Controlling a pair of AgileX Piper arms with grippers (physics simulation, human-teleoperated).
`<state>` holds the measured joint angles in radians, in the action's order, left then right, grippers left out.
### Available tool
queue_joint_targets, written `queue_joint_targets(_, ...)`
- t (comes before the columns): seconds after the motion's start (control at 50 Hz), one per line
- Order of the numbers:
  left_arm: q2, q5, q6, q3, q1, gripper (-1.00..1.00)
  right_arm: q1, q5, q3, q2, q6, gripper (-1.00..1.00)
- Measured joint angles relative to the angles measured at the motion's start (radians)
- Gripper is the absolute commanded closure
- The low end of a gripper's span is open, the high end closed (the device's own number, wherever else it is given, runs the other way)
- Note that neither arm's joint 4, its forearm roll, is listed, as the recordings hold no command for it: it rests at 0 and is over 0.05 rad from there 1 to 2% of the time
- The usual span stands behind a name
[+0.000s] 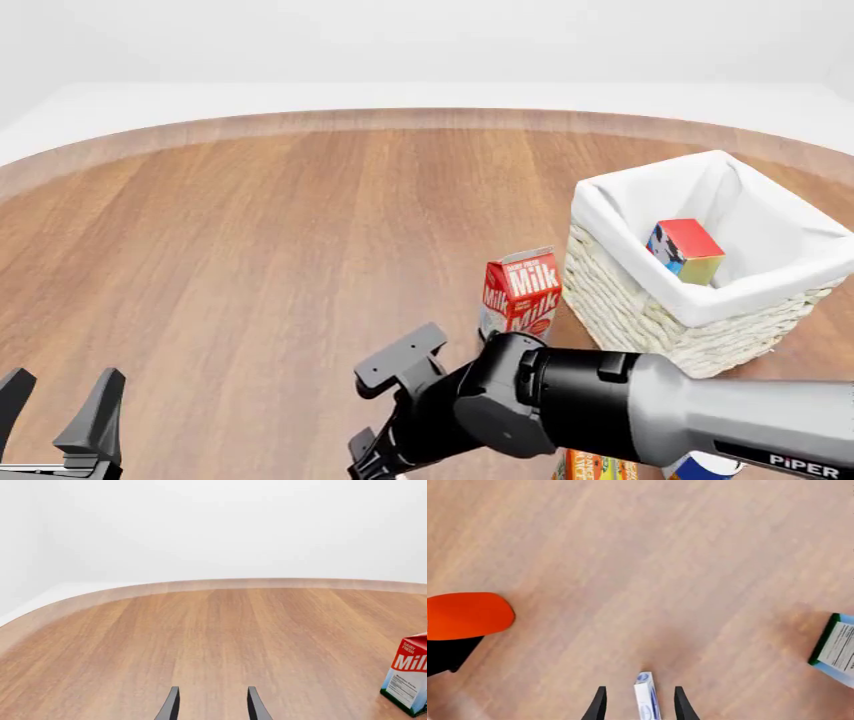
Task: Pick up the cream cheese box and the butter, and put them in the basket.
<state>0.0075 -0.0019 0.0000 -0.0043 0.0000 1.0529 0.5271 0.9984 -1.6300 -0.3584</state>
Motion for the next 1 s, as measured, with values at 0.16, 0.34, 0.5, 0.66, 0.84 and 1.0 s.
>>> queue_joint_targets(0.16, 0.000, 0.000, 0.000, 0.000, 0.000, -1.00, -0.003, -0.014, -0.013, -0.006, 0.002, -1.00)
queue_joint_targets(0.34, 0.000, 0.000, 0.000, 0.000, 0.000, -1.00, 0.012, -0.048, -0.042, -0.021, -0.021, -1.00)
queue_joint_targets(0.5, 0.000, 0.000, 0.000, 0.000, 0.000, -1.00, 0.023, -0.072, -0.065, -0.027, -0.040, -1.00)
queue_joint_targets(0.66, 0.000, 0.000, 0.000, 0.000, 0.000, -1.00, 0.023, -0.084, -0.082, -0.026, -0.048, -1.00)
queue_joint_targets(0.84, 0.000, 0.000, 0.000, 0.000, 0.000, -1.00, 0.022, -0.096, -0.096, -0.030, -0.054, -1.00)
queue_joint_targets(1.0, 0.000, 0.000, 0.000, 0.000, 0.000, -1.00, 0.025, -0.114, -0.112, -0.035, -0.065, -1.00)
